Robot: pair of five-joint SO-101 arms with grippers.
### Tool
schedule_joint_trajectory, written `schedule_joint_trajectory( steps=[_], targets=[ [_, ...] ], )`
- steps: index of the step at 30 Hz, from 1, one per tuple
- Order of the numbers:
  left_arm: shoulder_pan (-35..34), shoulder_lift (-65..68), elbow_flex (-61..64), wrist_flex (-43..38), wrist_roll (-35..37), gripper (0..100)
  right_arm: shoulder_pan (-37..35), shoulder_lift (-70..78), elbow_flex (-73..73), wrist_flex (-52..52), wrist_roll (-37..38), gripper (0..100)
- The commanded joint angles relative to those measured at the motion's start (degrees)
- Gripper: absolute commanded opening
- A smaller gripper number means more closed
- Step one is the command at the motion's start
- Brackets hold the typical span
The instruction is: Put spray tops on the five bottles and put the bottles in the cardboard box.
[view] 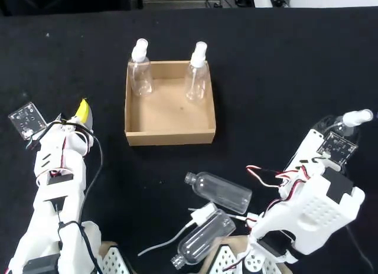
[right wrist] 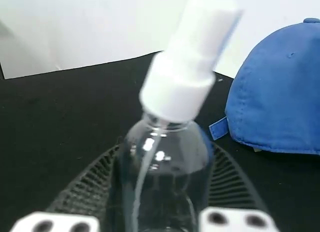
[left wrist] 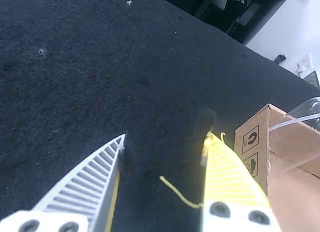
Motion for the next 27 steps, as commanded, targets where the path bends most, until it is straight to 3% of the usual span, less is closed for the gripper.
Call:
schedule_joint_trajectory(
  steps=[1,6,14,19,27],
  targets=[
    [0.6,-0.3,-0.4,-1.4,0.4,22,-1.0,-0.7,0.3,-5.1,-0.1,1.1],
    [0.6,-0.3,-0.4,-1.4,0.4,22,-2.6,-3.4,4.5,-12.0,-0.2,2.5],
    [0.6,-0.3,-0.5,-1.4,0.4,22,-11.8,-21.4,14.3,-9.1,-0.1,2.5],
    [0.6,-0.3,-0.4,-1.4,0.4,22,-18.9,-37.2,14.7,9.6,-0.2,2.5],
    [0.6,-0.3,-0.4,-1.4,0.4,22,-30.3,-62.3,4.4,50.3,-0.5,2.6]
  ],
)
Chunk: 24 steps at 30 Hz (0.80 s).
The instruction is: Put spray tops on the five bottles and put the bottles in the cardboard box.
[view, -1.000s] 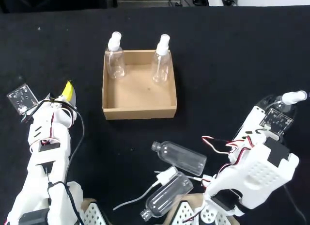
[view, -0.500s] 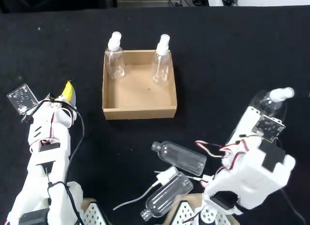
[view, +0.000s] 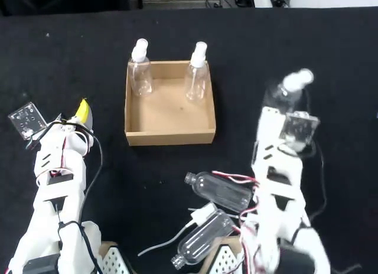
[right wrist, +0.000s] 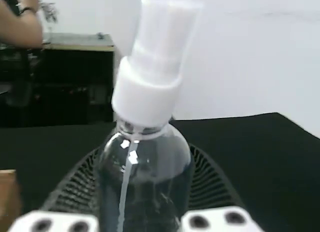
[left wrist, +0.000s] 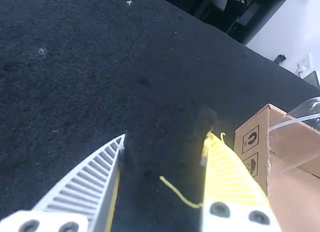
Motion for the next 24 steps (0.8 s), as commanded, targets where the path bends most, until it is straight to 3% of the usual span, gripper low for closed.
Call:
schedule_joint_trajectory(
  steps=[1,6,13,19,24],
  targets=[
    [0.6,-0.3,-0.4,-1.4,0.4,22,-7.0,-11.7,-8.4,19.0,-0.5,2.8],
    [0.6,-0.3,-0.4,-1.4,0.4,22,-16.1,-16.6,-14.8,33.1,-0.5,2.9],
    [0.6,-0.3,-0.4,-1.4,0.4,22,-25.5,-16.6,-16.2,35.1,-0.5,3.0],
    [0.6,-0.3,-0.4,-1.4,0.4,22,-32.3,-16.5,-10.5,22.3,-0.5,2.5],
    [0.6,-0.3,-0.2,-1.4,0.4,22,-33.4,-12.2,-6.7,13.3,-1.1,2.5]
  ],
)
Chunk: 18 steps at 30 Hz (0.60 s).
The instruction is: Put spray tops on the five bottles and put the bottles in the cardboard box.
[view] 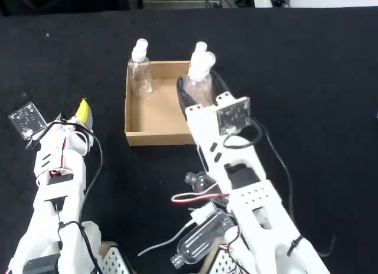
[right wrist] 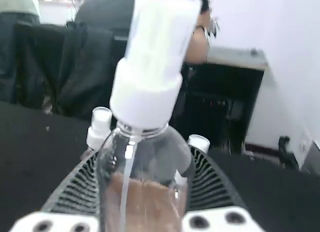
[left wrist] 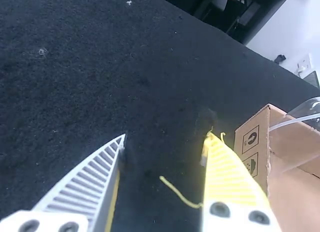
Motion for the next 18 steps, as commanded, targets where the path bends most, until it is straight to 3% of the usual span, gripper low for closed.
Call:
schedule_joint_trajectory(
  steps=[1,7,18],
  targets=[
    [0.6,-0.3,-0.2,-1.4,0.4,22,-1.1,3.4,-0.1,-6.7,-2.2,2.5],
    [0.6,-0.3,-0.3,-1.4,0.4,22,-1.1,16.9,-3.6,-15.6,-8.9,2.5],
    [0.6,-0.3,-0.4,-1.4,0.4,22,-1.1,35.9,-4.8,-32.8,-8.9,1.1]
  ],
)
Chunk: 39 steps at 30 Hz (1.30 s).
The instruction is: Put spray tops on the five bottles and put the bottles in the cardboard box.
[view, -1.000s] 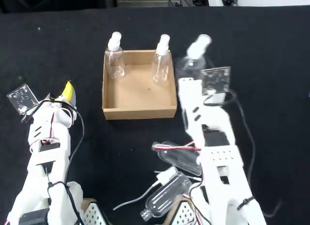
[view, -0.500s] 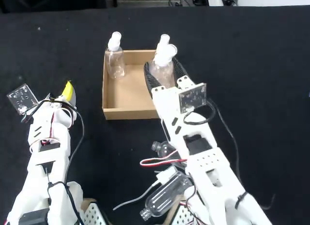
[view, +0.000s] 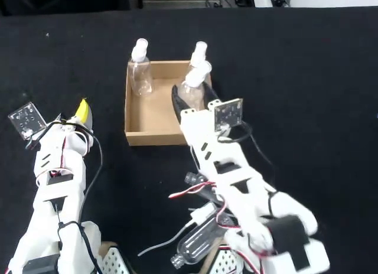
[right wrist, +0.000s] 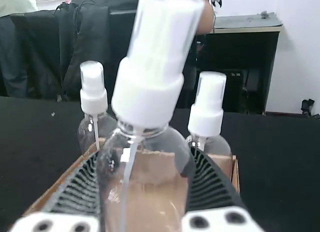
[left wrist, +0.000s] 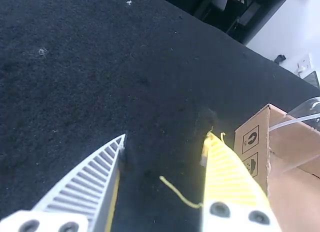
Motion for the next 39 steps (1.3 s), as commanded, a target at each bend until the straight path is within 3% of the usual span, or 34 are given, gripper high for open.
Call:
schedule_joint_trajectory(
  steps=[1,21,39],
  targets=[
    [0.6,-0.3,-0.4,-1.4,0.4,22,-0.8,3.4,-5.1,-5.5,-0.4,0.9],
    [0.6,-0.3,-0.3,-1.4,0.4,22,-0.8,18.9,-12.0,-6.9,-0.4,1.1],
    [0.6,-0.3,-0.3,-1.4,0.4,22,-0.8,20.2,-11.6,-6.9,-0.4,1.6]
  ],
)
